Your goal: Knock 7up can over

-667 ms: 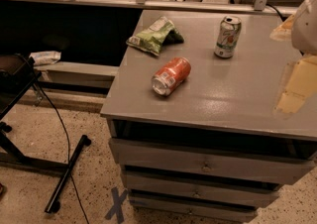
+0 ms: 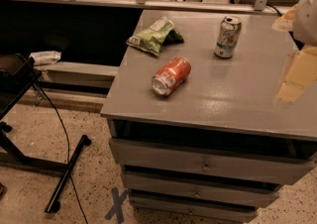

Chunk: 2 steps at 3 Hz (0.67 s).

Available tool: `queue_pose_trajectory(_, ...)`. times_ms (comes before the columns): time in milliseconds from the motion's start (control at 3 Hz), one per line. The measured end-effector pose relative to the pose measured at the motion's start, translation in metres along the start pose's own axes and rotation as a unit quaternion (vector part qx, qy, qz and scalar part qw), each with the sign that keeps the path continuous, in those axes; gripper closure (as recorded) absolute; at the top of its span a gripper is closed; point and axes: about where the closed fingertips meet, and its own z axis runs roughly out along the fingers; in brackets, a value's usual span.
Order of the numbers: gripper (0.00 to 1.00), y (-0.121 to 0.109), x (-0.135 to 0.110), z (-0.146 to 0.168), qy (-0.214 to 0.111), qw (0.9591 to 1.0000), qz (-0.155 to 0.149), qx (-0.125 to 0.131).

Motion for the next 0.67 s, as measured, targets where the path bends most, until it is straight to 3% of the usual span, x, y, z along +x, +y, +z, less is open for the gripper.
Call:
queue_pose_trajectory(333, 0.00, -0.055, 0.005, -0.002, -0.025, 0.9982, 0.010, 0.054)
queue_pose_trajectory(667, 0.00, -0.117, 0.017, -0.004, -0.087, 0.9882, 0.048, 0.117)
